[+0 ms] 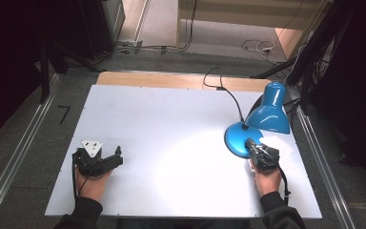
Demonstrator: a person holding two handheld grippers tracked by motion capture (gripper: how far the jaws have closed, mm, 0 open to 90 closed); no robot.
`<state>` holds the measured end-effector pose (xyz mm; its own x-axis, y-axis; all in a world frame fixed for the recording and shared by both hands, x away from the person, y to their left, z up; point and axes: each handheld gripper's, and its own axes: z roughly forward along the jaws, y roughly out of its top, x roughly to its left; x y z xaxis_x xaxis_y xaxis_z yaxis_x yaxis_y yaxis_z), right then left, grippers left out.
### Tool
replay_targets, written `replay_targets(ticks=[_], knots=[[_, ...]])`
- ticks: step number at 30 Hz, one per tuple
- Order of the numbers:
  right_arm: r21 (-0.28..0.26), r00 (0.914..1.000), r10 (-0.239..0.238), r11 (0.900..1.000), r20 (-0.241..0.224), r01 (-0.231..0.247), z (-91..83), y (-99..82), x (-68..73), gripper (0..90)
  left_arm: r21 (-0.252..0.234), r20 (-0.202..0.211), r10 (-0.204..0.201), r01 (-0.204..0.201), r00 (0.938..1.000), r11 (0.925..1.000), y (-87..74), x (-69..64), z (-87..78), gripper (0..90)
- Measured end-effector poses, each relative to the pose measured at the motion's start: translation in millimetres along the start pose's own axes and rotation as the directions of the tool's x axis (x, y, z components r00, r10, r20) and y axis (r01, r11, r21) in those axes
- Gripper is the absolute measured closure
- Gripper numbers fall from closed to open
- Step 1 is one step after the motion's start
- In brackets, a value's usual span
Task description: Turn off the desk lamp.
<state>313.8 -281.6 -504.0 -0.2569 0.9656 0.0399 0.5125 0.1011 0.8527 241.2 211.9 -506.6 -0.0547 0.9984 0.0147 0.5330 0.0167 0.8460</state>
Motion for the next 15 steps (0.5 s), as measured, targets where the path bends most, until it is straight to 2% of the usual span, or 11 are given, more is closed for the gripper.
replay_targets(ticks=[15], knots=[[0.002,0.9999,-0.013,0.9999,-0.005,0.013,-1.7,-0.9,1.4,88.1,-0.001,0.002,0.001,-0.001,1.0000,1.0000,0.1,-0.1,-0.4,5.6]])
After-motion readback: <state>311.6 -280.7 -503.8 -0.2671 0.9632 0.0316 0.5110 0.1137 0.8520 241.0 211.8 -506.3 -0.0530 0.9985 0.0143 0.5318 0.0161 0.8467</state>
